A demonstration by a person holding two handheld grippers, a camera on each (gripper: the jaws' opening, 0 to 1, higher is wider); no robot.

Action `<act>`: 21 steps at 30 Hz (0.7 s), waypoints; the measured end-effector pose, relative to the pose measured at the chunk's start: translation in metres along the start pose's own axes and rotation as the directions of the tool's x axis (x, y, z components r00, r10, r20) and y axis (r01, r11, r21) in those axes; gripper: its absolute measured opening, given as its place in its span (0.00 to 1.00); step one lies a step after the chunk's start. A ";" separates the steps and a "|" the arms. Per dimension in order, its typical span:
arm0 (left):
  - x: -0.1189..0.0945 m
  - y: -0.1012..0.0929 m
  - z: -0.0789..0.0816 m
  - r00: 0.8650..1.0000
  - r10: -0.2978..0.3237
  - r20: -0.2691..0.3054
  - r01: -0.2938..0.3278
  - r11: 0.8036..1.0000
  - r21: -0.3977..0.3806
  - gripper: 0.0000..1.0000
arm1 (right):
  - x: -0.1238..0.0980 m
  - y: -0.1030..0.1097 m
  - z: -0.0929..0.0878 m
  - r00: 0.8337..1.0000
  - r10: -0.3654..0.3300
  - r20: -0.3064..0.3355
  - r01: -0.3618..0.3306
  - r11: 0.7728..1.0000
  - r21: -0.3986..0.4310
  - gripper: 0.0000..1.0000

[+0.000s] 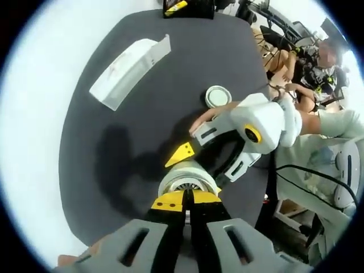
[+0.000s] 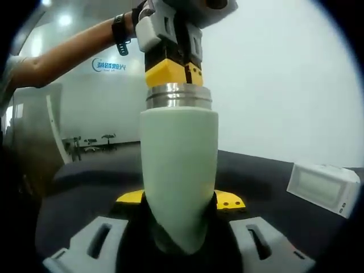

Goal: Assemble the cup parts correctly, then place the assembled cup into the box.

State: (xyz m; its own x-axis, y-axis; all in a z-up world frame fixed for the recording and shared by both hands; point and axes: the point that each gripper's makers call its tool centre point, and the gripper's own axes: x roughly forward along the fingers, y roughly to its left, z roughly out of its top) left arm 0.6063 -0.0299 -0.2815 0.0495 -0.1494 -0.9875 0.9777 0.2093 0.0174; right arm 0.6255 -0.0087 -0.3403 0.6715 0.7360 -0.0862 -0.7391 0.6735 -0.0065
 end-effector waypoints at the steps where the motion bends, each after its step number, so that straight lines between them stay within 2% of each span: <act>1: 0.000 -0.001 0.000 1.000 -0.003 0.002 0.003 1.000 -0.007 0.02 | 0.000 0.000 0.000 1.000 0.001 -0.001 -0.001 1.000 0.001 0.41; 4: -0.001 0.001 0.000 1.000 -0.004 0.007 0.004 1.000 -0.020 0.02 | 0.000 0.001 0.000 1.000 0.000 -0.001 0.000 1.000 -0.001 0.41; 13: -0.005 0.004 0.001 0.999 0.032 0.010 -0.032 0.999 0.005 0.06 | 0.000 0.001 0.000 1.000 0.004 -0.004 -0.004 1.000 -0.004 0.41; 17: -0.011 0.006 0.003 0.999 0.034 0.042 -0.035 0.999 0.018 0.09 | 0.000 0.000 0.000 1.000 0.007 -0.005 -0.007 1.000 0.001 0.41; 21: -0.015 0.009 0.000 0.998 0.060 0.033 -0.061 0.998 0.035 0.12 | 0.000 0.000 0.000 1.000 0.008 -0.004 -0.008 1.000 0.004 0.41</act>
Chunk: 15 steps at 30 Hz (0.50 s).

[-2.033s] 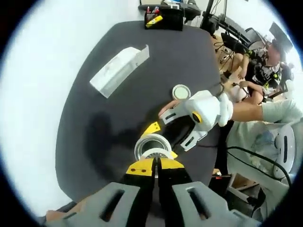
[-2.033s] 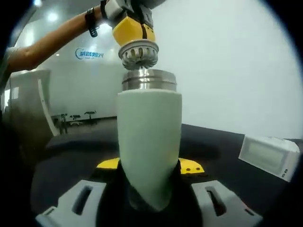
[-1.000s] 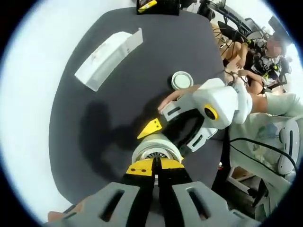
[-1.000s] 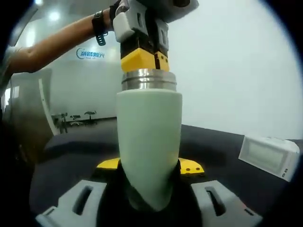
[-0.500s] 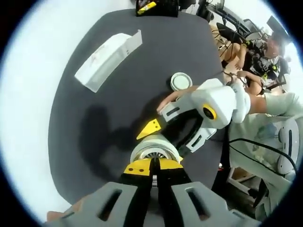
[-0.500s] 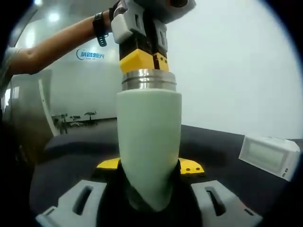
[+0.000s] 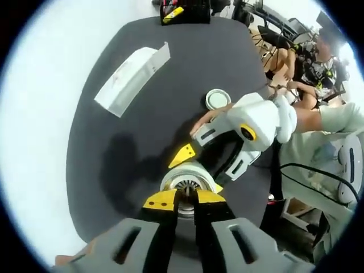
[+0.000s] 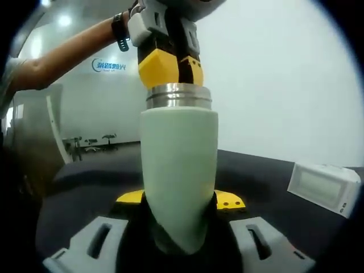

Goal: Assemble the cup parts correctly, then place the assembled cup into the box.

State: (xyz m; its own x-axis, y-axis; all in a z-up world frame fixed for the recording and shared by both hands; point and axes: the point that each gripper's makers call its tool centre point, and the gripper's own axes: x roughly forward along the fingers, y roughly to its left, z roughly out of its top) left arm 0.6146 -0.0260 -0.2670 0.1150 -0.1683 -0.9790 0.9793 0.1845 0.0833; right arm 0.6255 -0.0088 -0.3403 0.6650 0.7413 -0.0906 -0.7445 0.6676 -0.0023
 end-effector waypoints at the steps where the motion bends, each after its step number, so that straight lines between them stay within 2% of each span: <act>1: -0.002 0.000 -0.001 1.000 0.003 0.000 -0.003 1.000 -0.001 0.12 | 0.000 0.000 0.000 1.000 0.000 0.001 0.000 1.000 0.000 0.41; 3: -0.006 0.002 -0.002 1.000 0.005 0.007 -0.005 1.000 0.004 0.12 | 0.000 0.000 0.000 1.000 -0.001 0.000 0.001 1.000 -0.001 0.41; 4: -0.008 0.006 0.002 0.999 0.024 0.031 -0.025 0.999 0.037 0.12 | 0.000 -0.001 0.000 1.000 -0.001 -0.001 0.001 1.000 0.000 0.41; 5: -0.013 0.007 0.005 0.997 0.035 0.064 -0.037 0.999 0.032 0.11 | 0.000 -0.001 0.000 1.000 -0.001 -0.002 0.001 1.000 -0.001 0.41; 7: -0.020 0.006 0.005 0.997 0.029 0.078 -0.031 0.999 0.030 0.11 | 0.000 -0.001 0.000 1.000 -0.001 -0.003 0.001 1.000 -0.002 0.41; 10: -0.031 -0.001 0.014 0.986 -0.001 0.168 0.001 1.000 0.003 0.11 | 0.000 -0.001 0.000 1.000 0.001 -0.007 -0.001 1.000 -0.006 0.41; 12: -0.038 -0.008 0.016 0.977 -0.026 0.211 0.022 1.000 0.019 0.11 | 0.000 -0.001 0.000 1.000 0.006 -0.013 -0.006 1.000 -0.009 0.41; 13: -0.043 -0.012 0.019 0.965 -0.036 0.258 0.034 0.999 0.015 0.11 | 0.000 -0.001 0.000 1.000 0.010 -0.017 -0.010 1.000 -0.012 0.42; 14: -0.050 -0.016 0.027 0.940 -0.037 0.339 0.045 0.999 -0.014 0.11 | -0.001 0.000 0.000 1.000 0.013 -0.021 -0.013 1.000 -0.014 0.42; 15: -0.056 -0.021 0.031 0.918 -0.054 0.393 0.060 0.998 -0.005 0.11 | -0.001 0.000 0.000 1.000 0.016 -0.026 -0.016 1.000 -0.018 0.42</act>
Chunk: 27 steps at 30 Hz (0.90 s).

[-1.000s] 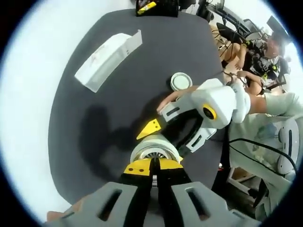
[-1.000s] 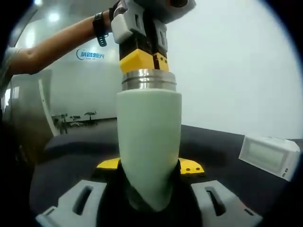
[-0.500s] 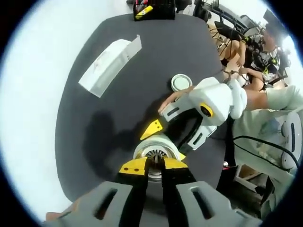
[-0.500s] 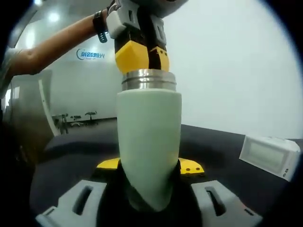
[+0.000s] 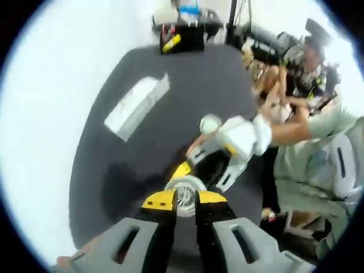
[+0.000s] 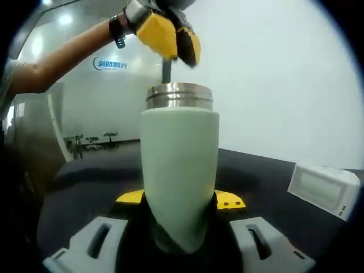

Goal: Assemble the cup parts correctly, then place the assembled cup into the box.

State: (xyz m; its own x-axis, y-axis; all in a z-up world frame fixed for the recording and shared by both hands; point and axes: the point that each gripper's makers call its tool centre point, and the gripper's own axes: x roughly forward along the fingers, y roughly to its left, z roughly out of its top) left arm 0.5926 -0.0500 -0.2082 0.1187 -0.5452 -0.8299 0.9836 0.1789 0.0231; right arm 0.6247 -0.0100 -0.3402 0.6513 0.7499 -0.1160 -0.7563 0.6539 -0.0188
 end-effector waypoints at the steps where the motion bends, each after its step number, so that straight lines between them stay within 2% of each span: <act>1: -0.002 -0.005 0.003 0.999 -0.019 0.041 0.019 1.000 0.003 0.12 | 0.000 0.000 0.000 1.000 0.002 -0.003 -0.002 1.000 -0.002 0.42; 2: -0.007 -0.011 0.009 0.992 -0.041 0.121 0.042 0.999 -0.001 0.13 | -0.001 0.001 0.001 1.000 0.003 -0.006 -0.003 1.000 -0.010 0.42; 5: -0.015 -0.022 0.010 0.963 -0.104 0.248 0.109 0.994 -0.007 0.16 | -0.007 -0.002 0.011 1.000 0.003 0.014 -0.003 1.000 -0.013 0.43; 6: -0.016 -0.020 0.008 0.957 -0.096 0.273 0.113 0.993 -0.046 0.17 | -0.010 -0.002 0.016 1.000 0.011 0.023 -0.011 1.000 -0.006 0.44; 8: -0.018 -0.017 0.003 0.952 -0.081 0.296 0.108 0.991 -0.075 0.17 | -0.017 -0.006 0.025 0.999 0.012 0.035 -0.012 1.000 0.000 0.45; 9: -0.020 -0.016 0.004 0.938 -0.072 0.338 0.107 0.991 -0.085 0.18 | -0.023 -0.006 0.030 0.999 0.017 0.038 -0.017 1.000 -0.006 0.45; 12: -0.031 -0.025 0.011 0.885 -0.082 0.459 0.138 0.986 -0.089 0.21 | -0.038 -0.010 0.038 0.999 0.023 0.025 -0.022 0.999 -0.048 0.45; 13: -0.034 -0.026 0.012 0.869 -0.064 0.491 0.113 0.991 -0.072 0.24 | -0.046 -0.012 0.041 0.999 0.024 0.021 -0.023 0.998 -0.057 0.45; 15: -0.041 -0.032 0.018 0.823 -0.062 0.565 0.104 0.994 -0.042 0.25 | -0.061 -0.019 0.046 0.999 0.030 0.014 -0.029 0.997 -0.077 0.45; 17: -0.047 -0.040 0.024 0.763 -0.064 0.643 0.104 0.994 -0.025 0.28 | -0.079 -0.022 0.049 0.999 0.036 0.010 -0.035 0.995 -0.093 0.46; 18: -0.048 -0.044 0.024 0.750 -0.071 0.658 0.108 0.994 -0.017 0.30 | -0.088 -0.025 0.050 0.999 0.041 0.011 -0.040 0.994 -0.101 0.46; 20: -0.049 -0.051 0.026 0.709 -0.069 0.702 0.098 0.995 0.000 0.34 | -0.110 -0.031 0.048 0.999 0.049 0.001 -0.048 0.993 -0.106 0.46; 21: -0.046 -0.054 0.022 0.712 -0.069 0.698 0.097 0.995 -0.001 0.34 | -0.118 -0.034 0.047 0.999 0.047 0.003 -0.047 0.993 -0.111 0.46; 22: -0.044 -0.057 0.021 0.705 -0.070 0.706 0.102 0.995 -0.004 0.34 | -0.124 -0.037 0.046 0.999 0.042 0.003 -0.041 0.993 -0.113 0.46; 23: -0.043 -0.059 0.022 0.686 -0.072 0.724 0.114 0.993 -0.010 0.34 | -0.132 -0.039 0.044 0.999 0.033 0.008 -0.032 0.993 -0.114 0.46; 24: -0.041 -0.061 0.021 0.684 -0.070 0.726 0.112 0.994 -0.010 0.34 | -0.140 -0.042 0.041 0.999 0.032 0.012 -0.030 0.993 -0.112 0.46; 25: -0.039 -0.064 0.021 0.666 -0.064 0.743 0.105 0.994 -0.009 0.35 | -0.147 -0.044 0.037 1.000 0.023 0.018 -0.021 0.994 -0.105 0.46; 27: -0.039 -0.066 0.025 0.614 -0.044 0.788 0.078 0.997 -0.005 0.35 | -0.162 -0.049 0.025 1.000 0.005 0.026 -0.002 0.995 -0.098 0.46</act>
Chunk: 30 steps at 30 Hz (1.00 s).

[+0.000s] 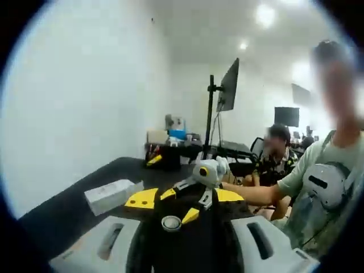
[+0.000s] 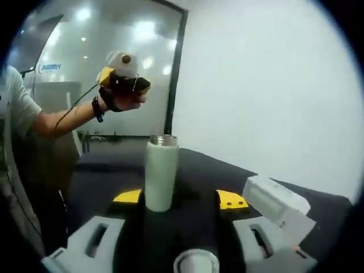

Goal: Assemble the cup parts correctly, then place the assembled cup into the box.

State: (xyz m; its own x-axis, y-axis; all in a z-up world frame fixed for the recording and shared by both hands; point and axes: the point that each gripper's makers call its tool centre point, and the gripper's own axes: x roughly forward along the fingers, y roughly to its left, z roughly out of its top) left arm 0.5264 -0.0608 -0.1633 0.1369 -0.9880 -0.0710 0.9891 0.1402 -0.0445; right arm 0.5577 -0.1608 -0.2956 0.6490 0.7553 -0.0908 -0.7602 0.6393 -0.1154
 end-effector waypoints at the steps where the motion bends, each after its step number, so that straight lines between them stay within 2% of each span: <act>1: 0.001 -0.001 0.003 0.999 0.011 0.044 -0.011 1.000 0.014 0.34 | -0.005 -0.002 -0.008 1.000 -0.013 -0.008 0.013 1.000 0.014 0.47; 4: 0.003 -0.007 0.009 0.990 0.032 0.141 -0.037 0.999 0.032 0.33 | -0.018 -0.005 -0.027 0.999 -0.033 -0.018 0.034 0.999 0.040 0.48; 7: 0.004 -0.018 0.011 0.982 0.023 0.188 -0.024 1.000 0.005 0.34 | -0.027 -0.012 -0.048 0.997 -0.061 -0.044 0.063 0.996 0.070 0.48; 10: 0.007 -0.028 0.003 0.982 0.020 0.187 -0.022 1.000 0.009 0.39 | -0.031 -0.020 -0.067 0.994 -0.079 -0.077 0.086 0.993 0.086 0.50; 12: 0.007 -0.030 -0.005 0.985 0.033 0.171 -0.035 0.999 0.009 0.42 | -0.030 -0.021 -0.075 0.994 -0.065 -0.082 0.074 0.991 0.107 0.52; 18: 0.000 -0.042 -0.022 0.981 0.065 0.180 -0.062 0.998 -0.024 0.42 | -0.017 -0.023 -0.098 0.986 -0.049 -0.159 0.067 0.991 0.112 0.54; 26: -0.007 -0.052 -0.059 0.986 0.102 0.133 -0.094 0.993 -0.067 0.41 | 0.000 -0.023 -0.103 0.981 -0.021 -0.194 0.049 0.988 0.143 0.52; 30: -0.007 -0.051 -0.071 0.987 0.112 0.114 -0.102 0.991 -0.089 0.39 | 0.003 -0.022 -0.104 0.979 -0.025 -0.200 0.060 0.984 0.168 0.49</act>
State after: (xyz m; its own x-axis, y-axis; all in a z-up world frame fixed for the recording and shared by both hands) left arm 0.4715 -0.0568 -0.2308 0.2522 -0.9669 0.0381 0.9612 0.2457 -0.1257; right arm 0.5797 -0.1876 -0.3960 0.6608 0.6949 -0.2837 -0.7141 0.6984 0.0474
